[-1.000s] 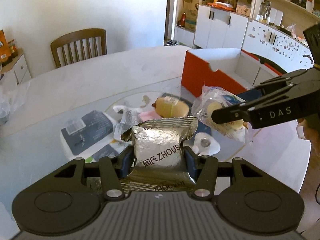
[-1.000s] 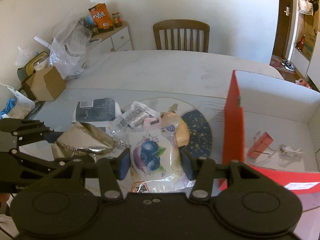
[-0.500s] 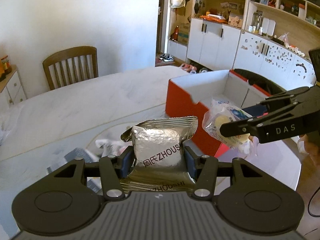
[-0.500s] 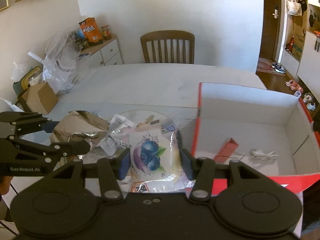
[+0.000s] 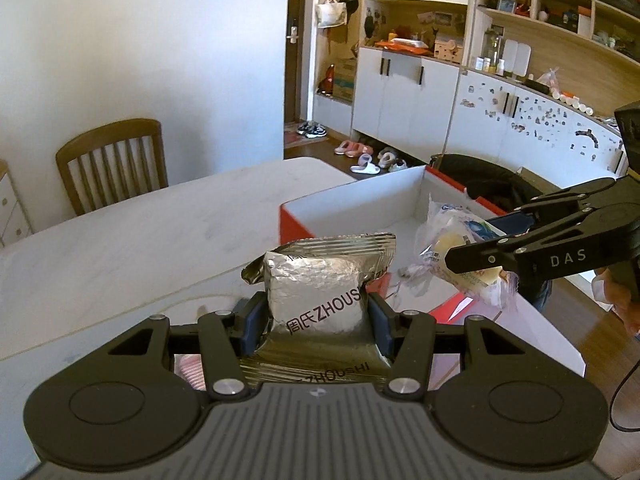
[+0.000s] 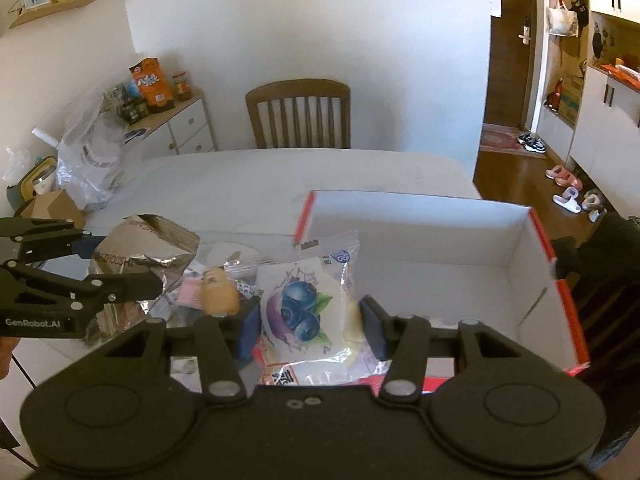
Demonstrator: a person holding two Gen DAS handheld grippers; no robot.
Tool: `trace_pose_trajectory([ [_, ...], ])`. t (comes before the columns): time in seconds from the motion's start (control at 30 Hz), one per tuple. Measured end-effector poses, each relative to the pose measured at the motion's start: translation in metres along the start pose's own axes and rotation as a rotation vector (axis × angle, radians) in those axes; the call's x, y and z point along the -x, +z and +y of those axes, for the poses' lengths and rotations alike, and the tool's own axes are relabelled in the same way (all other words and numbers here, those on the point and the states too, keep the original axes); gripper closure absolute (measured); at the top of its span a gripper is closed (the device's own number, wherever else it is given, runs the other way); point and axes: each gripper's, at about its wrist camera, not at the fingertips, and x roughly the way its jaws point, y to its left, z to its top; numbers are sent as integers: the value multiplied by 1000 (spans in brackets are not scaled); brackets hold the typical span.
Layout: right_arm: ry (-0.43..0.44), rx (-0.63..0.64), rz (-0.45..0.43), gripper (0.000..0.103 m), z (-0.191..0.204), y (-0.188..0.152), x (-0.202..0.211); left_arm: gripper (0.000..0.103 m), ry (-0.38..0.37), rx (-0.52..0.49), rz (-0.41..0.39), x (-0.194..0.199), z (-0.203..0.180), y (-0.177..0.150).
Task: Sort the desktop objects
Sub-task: 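Carry the foil packet and blueberry bag in both tools to the red box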
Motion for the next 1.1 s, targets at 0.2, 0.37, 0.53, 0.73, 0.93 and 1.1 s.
trace_pose_trajectory([
  [0.2, -22, 2, 8, 51, -28, 2, 1, 51, -12, -25, 9, -17, -23, 13],
  [0.37, -33, -14, 17, 51, -54, 4, 0, 51, -23, -43, 19, -33, -41, 23],
  [0.53, -50, -12, 26, 51, -72, 6, -3, 51, -31, -70, 40, -50, -59, 31],
  [0.73, -64, -10, 33, 51, -93, 12, -10, 51, -37, -109, 65, -74, -75, 43],
  [0.93, -89, -9, 47, 51, -114, 17, -26, 51, -30, -147, 106, -99, -88, 48],
  [1.1, -100, -8, 63, 51, -126, 21, -41, 51, -20, -178, 138, -116, -97, 49],
])
